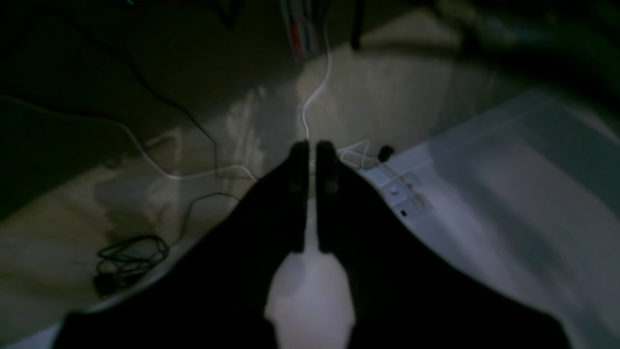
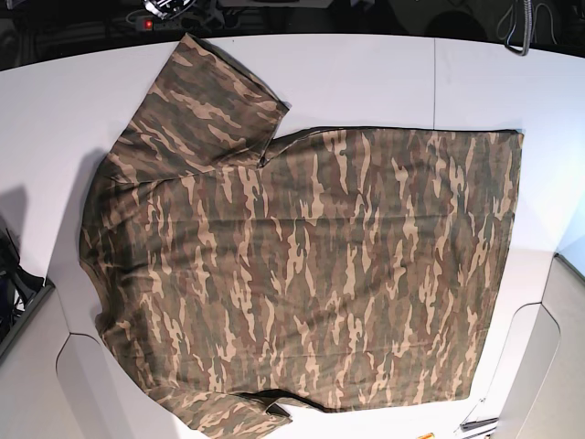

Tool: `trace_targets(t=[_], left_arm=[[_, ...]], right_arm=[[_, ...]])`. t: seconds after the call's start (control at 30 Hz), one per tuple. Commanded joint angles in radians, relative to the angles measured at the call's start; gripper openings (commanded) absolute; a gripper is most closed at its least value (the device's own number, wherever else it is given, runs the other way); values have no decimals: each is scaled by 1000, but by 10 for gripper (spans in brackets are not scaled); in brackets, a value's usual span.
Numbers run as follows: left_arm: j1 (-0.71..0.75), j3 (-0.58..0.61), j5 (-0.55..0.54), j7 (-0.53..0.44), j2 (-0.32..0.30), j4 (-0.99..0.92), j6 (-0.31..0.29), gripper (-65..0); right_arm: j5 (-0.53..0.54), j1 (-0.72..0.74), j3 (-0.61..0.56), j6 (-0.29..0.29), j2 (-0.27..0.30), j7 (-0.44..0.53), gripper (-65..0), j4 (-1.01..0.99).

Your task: Fold the T-shirt properly

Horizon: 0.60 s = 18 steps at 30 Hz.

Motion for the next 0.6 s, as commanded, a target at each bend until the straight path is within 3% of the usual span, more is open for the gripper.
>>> trace_targets(t=[0.0, 0.23, 0.43, 0.57], left_arm=[[17, 0, 1, -2, -11, 11, -33, -602], [136, 0, -2, -1, -84, 157, -127, -602], [277, 0, -64, 52, -122, 305, -127, -602], [367, 0, -116, 59, -121, 415, -127, -602]], right_arm=[[5, -14, 2, 25, 13, -6, -650, 11], [62, -131, 2, 126, 80, -6, -650, 150], [173, -290, 2, 152, 164, -6, -650, 355], [275, -396, 2, 214, 247, -6, -650, 515]])
